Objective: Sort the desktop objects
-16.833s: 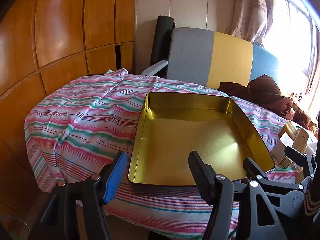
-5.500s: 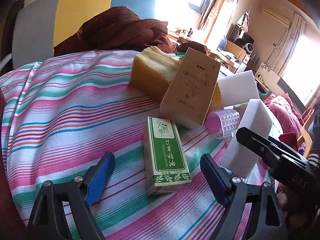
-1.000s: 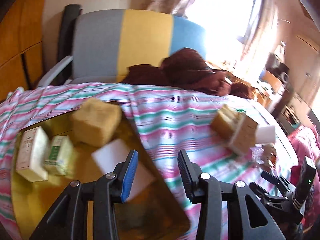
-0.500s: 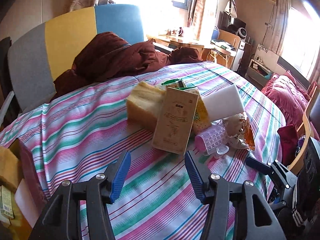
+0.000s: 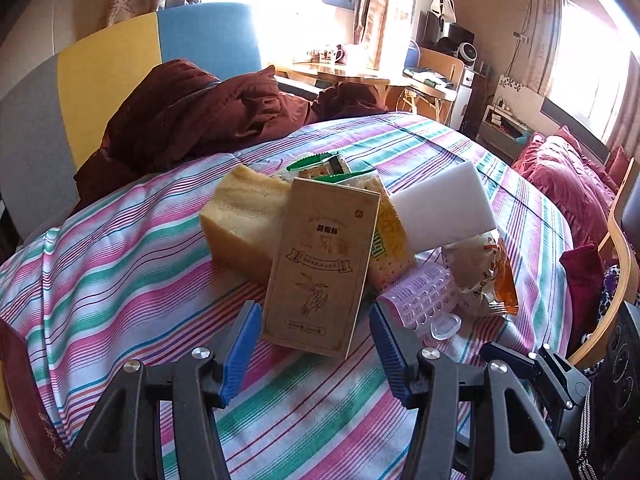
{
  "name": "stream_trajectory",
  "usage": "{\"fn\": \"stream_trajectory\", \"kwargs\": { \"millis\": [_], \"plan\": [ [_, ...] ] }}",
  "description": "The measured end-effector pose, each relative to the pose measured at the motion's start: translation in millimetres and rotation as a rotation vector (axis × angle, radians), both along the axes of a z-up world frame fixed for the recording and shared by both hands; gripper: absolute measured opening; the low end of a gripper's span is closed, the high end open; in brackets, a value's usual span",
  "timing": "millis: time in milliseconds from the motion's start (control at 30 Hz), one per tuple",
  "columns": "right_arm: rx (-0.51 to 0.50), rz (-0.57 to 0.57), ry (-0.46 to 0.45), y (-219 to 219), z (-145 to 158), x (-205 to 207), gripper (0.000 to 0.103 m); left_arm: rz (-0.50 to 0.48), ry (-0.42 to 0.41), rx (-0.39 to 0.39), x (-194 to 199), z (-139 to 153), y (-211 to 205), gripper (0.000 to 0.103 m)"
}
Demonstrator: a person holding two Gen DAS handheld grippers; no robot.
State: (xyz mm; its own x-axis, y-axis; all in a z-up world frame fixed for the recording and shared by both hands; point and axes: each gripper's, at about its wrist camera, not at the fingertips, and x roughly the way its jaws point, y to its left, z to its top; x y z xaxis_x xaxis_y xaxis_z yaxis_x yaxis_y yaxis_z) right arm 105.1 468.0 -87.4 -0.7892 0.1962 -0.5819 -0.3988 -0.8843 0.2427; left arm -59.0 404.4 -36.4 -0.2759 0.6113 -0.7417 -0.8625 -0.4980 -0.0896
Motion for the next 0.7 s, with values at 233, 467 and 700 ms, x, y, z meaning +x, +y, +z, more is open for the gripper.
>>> {"fn": "stream_trajectory", "kwargs": {
  "millis": [233,467,700],
  "plan": [
    [-0.002,0.01,0.009,0.3,-4.0,-2.4,0.093,-0.027,-0.011,0.006,-12.4,-3.4,8.4,0.063],
    [-0.011,0.023,0.021,0.9,-6.0,-2.5,0.096,-0.062,-0.006,-0.016,-9.2,-12.5,23.4,0.063],
    [-0.045,0.046,0.043,4.8,-6.6,-1.7,0.101,-0.036,0.0,-0.005,-5.7,-19.6,22.5,0.054]
  ]
}}
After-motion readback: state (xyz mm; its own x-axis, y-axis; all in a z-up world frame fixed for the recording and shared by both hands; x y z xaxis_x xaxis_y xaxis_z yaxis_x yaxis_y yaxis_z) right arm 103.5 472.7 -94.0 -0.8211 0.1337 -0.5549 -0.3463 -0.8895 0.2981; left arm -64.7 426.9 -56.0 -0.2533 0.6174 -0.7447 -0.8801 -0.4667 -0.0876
